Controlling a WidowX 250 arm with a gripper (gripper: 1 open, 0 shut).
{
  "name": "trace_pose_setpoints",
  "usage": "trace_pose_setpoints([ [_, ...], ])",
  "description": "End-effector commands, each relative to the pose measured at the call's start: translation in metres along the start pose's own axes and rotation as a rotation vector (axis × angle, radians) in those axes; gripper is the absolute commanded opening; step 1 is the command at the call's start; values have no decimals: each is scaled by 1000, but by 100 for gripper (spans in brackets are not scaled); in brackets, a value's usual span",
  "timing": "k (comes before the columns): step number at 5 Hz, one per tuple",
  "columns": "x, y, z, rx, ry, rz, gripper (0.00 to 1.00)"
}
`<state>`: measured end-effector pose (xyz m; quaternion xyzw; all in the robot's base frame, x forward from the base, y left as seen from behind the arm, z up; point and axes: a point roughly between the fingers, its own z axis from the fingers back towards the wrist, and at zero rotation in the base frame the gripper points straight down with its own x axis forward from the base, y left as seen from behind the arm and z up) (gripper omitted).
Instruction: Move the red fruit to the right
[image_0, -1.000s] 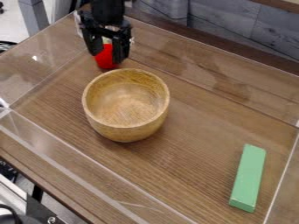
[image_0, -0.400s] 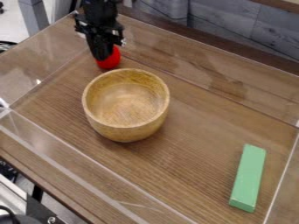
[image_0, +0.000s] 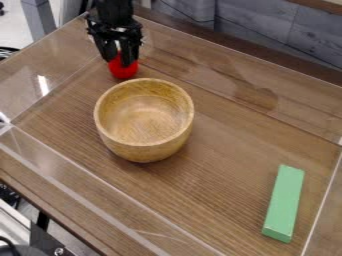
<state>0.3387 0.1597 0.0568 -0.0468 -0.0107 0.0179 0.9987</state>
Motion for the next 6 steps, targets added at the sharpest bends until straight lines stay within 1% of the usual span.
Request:
trace_pose_setpoints([
  [1, 17, 7, 14, 26, -58, 20, 0],
  [2, 18, 11, 14, 18, -52, 17, 100],
  [3, 18, 15, 13, 9, -44, 16, 100],
  [4, 16, 17, 13, 6, -42, 2, 0],
  [5, 18, 20, 8, 11, -34, -17, 0],
  [6, 15, 16, 10, 12, -39, 9, 100],
])
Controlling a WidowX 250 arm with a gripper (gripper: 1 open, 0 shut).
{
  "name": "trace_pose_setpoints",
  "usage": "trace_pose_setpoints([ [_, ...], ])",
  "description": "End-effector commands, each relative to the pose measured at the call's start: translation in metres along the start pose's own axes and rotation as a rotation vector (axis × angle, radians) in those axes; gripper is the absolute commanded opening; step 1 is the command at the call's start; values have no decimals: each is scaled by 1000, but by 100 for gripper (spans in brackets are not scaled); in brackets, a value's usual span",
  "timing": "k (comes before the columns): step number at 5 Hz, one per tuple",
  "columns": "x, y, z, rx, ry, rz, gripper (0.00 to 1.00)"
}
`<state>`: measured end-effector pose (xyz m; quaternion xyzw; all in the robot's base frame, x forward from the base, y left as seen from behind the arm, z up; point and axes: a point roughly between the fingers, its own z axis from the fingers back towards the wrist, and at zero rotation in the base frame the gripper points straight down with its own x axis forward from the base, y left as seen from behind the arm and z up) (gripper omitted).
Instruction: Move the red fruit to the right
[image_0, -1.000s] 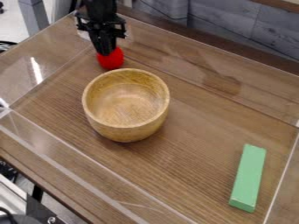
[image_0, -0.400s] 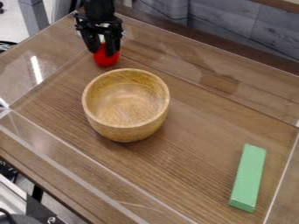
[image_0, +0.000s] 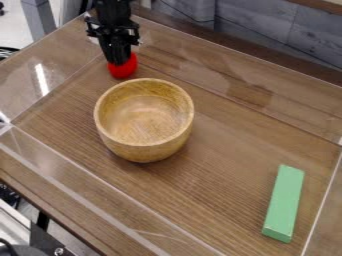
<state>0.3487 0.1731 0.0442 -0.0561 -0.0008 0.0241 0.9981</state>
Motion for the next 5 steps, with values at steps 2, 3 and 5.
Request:
trace_pose_setpoints([
  [2, 6, -3, 17, 28, -63, 18, 0],
  [3, -4, 2, 33, 26, -78, 5, 0],
  [5, 0, -14, 91, 5, -151, -18, 0],
])
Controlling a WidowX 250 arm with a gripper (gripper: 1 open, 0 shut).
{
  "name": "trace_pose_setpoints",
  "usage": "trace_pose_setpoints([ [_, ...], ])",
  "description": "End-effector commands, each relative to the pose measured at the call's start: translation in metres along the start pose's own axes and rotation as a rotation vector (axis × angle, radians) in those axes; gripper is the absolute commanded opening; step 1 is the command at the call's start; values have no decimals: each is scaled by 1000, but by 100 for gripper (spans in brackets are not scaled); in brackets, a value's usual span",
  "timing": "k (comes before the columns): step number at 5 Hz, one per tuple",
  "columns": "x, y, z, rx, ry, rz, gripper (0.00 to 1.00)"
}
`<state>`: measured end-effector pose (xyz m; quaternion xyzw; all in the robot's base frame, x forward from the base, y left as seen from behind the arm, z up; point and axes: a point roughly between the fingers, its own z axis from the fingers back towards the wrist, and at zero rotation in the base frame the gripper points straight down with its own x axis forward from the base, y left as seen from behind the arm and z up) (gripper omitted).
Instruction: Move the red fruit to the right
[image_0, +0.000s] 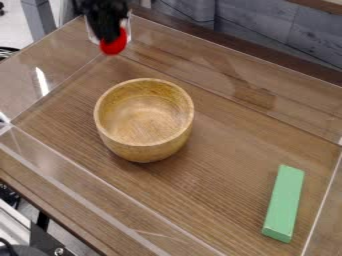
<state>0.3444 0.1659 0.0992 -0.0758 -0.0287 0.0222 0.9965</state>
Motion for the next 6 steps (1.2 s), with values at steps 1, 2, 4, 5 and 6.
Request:
trace_pose_setpoints([
  [1, 20, -40, 47, 21, -96, -69, 0],
  [2, 18, -82, 39, -1, -75, -148, 0],
  [4, 8, -167, 11, -47, -16, -252, 0],
  [5, 0, -206, -4, -61, 28, -315, 100],
  [6, 0, -232, -22, -72, 65, -351, 0],
])
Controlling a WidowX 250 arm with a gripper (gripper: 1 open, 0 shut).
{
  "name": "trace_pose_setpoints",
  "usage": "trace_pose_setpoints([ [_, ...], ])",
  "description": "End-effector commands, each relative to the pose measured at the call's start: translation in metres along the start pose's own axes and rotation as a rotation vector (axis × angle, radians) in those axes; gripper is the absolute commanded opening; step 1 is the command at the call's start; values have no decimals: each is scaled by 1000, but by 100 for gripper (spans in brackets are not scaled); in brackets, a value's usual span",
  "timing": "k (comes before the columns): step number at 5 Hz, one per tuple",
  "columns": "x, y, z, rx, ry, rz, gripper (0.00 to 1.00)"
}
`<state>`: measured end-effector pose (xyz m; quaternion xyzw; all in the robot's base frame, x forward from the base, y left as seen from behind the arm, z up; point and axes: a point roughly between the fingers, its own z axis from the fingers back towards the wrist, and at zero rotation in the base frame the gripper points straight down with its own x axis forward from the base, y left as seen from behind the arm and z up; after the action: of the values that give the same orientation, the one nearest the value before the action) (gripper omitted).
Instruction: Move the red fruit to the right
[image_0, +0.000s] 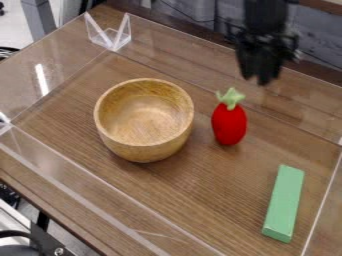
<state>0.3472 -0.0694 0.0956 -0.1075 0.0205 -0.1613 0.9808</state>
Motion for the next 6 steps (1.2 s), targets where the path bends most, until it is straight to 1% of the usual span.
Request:
trace_pose_setpoints([
  [1, 20, -7, 1, 8, -43, 4, 0],
  [2, 22, -5, -6, 6, -26, -14, 0],
  [3, 13, 1, -3, 2, -18, -23, 0],
  [4, 3, 6, 3, -3, -16, -29, 0],
  [6, 0, 11, -23, -15, 14, -139, 0],
])
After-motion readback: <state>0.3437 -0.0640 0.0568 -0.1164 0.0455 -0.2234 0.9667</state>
